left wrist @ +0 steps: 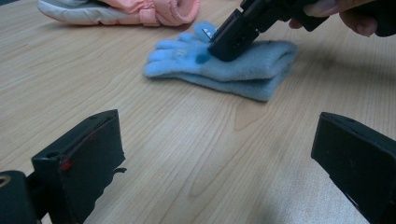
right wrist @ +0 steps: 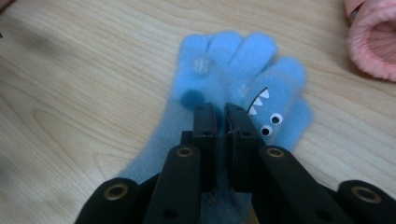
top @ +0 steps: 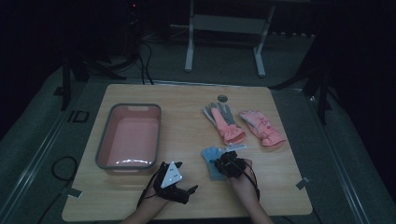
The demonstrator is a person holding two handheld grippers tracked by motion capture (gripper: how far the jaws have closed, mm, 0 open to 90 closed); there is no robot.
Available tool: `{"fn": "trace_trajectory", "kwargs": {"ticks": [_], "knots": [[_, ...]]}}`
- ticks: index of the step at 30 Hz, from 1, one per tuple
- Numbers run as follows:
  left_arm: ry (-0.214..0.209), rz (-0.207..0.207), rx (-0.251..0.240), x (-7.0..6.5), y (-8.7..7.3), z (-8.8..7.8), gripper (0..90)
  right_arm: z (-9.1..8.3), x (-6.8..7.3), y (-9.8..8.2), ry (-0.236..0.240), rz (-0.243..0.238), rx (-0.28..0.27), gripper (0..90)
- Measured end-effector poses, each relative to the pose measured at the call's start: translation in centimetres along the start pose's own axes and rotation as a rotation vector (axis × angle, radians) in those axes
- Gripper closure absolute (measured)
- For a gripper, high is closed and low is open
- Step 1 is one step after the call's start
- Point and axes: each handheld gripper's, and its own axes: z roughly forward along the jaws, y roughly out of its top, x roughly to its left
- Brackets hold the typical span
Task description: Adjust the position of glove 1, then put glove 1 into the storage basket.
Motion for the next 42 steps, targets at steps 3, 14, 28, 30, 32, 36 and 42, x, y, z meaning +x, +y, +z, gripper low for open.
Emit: {"fn": "trace_trajectory", "kwargs": {"ticks": [3,14,28,30,32,36,42], "knots": [[0.0,0.001,0.003,0.0,0.0,0.0,2.4,-0.2,0.0,0.1,0.004,-0.01,0.0,78.3],[0.003,0.036,-0.027,-0.4,0.1,0.2,4.5,-2.8,-1.3,0.0,0.134,-0.077,-0.071,19.7],[-0.128,0.031,0.097,-0.7,2.5,1.5,4.5,-4.4,-5.1,0.2,0.205,-0.127,-0.145,13.8],[-0.157,0.052,0.071,-0.7,3.0,1.7,4.6,-4.4,-5.4,0.5,0.223,-0.123,-0.158,13.9],[-0.165,0.107,0.047,-1.0,3.4,1.9,7.3,-4.3,-5.7,0.8,0.238,-0.134,-0.173,13.9],[-0.182,0.192,0.033,-1.5,4.1,2.6,13.9,-3.6,-6.0,1.4,0.271,-0.136,-0.167,14.1],[-0.247,0.251,0.036,-2.2,5.0,3.7,20.5,-2.1,-6.1,1.9,0.382,-0.072,-0.12,12.6]]}}
